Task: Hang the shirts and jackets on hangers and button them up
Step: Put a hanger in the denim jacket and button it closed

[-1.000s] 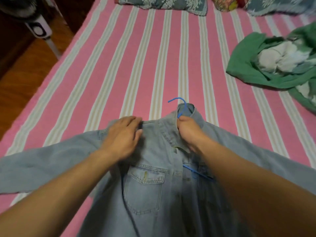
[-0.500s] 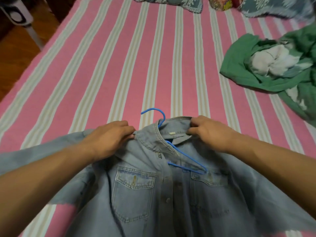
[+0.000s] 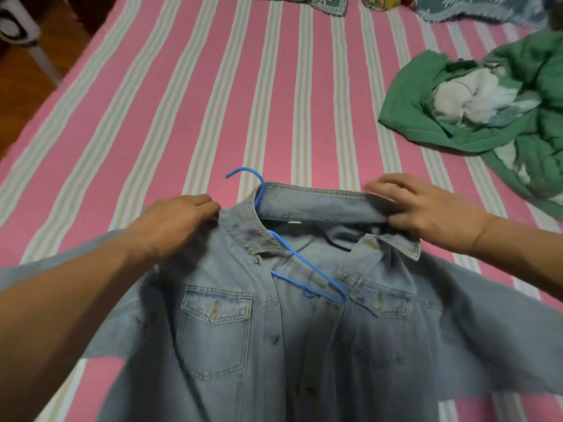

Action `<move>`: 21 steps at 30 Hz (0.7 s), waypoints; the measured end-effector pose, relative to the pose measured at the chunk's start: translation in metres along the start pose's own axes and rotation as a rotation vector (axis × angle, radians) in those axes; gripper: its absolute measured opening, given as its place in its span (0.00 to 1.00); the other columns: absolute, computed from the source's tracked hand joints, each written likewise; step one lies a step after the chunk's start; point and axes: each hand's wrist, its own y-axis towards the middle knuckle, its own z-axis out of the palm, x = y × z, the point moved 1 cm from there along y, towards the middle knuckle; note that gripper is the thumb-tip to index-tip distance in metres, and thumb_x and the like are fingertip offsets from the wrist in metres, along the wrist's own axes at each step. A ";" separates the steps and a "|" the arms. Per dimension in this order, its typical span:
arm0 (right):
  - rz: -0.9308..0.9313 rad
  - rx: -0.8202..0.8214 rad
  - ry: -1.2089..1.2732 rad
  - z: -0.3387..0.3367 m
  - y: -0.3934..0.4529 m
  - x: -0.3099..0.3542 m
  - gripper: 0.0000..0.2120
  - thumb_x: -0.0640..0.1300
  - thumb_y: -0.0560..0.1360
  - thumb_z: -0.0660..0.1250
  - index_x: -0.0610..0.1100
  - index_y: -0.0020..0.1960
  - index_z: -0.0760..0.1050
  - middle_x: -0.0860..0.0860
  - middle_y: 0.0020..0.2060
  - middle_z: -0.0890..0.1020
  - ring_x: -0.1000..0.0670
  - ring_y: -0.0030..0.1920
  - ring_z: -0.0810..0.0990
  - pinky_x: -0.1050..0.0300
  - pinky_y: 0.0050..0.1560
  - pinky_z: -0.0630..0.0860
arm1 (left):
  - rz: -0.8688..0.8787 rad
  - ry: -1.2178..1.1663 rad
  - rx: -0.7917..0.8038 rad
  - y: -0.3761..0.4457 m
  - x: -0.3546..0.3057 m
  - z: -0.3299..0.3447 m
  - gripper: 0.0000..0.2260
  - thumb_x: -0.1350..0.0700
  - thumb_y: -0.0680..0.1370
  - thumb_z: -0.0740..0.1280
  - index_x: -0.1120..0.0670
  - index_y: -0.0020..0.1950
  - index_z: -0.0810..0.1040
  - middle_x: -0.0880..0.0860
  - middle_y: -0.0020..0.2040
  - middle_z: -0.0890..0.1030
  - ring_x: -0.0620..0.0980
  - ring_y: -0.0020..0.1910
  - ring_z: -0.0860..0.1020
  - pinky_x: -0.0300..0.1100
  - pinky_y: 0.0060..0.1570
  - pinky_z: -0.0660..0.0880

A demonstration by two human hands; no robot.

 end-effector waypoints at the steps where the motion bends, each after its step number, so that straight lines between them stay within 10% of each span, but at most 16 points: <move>1: 0.164 0.009 -0.003 0.001 -0.004 0.004 0.03 0.39 0.76 0.72 0.40 0.48 0.83 0.35 0.69 0.73 0.35 0.65 0.72 0.40 0.61 0.76 | -0.006 0.001 -0.026 -0.002 -0.003 0.001 0.10 0.58 0.75 0.63 0.50 0.55 0.74 0.49 0.51 0.76 0.56 0.47 0.79 0.51 0.40 0.77; 6: 0.852 0.426 0.297 0.018 -0.003 0.047 0.19 0.60 0.78 0.60 0.45 0.57 0.74 0.42 0.46 0.80 0.40 0.43 0.77 0.50 0.40 0.72 | -0.063 0.100 -0.125 -0.015 -0.020 0.007 0.08 0.60 0.75 0.69 0.54 0.53 0.75 0.53 0.45 0.75 0.59 0.41 0.79 0.47 0.33 0.66; 12: 1.435 -0.087 0.618 0.038 0.037 0.077 0.33 0.71 0.70 0.65 0.43 0.57 0.73 0.42 0.54 0.81 0.37 0.55 0.80 0.46 0.51 0.74 | 0.003 0.003 -0.173 -0.029 -0.022 -0.011 0.18 0.54 0.72 0.54 0.51 0.59 0.75 0.50 0.48 0.75 0.56 0.44 0.78 0.44 0.35 0.66; 21: 1.293 0.280 0.458 0.096 0.061 0.109 0.33 0.54 0.73 0.74 0.40 0.66 0.59 0.40 0.62 0.67 0.35 0.59 0.70 0.43 0.50 0.71 | 0.004 0.183 -0.002 -0.031 -0.037 -0.031 0.12 0.57 0.79 0.61 0.47 0.61 0.71 0.48 0.53 0.73 0.52 0.52 0.76 0.38 0.30 0.51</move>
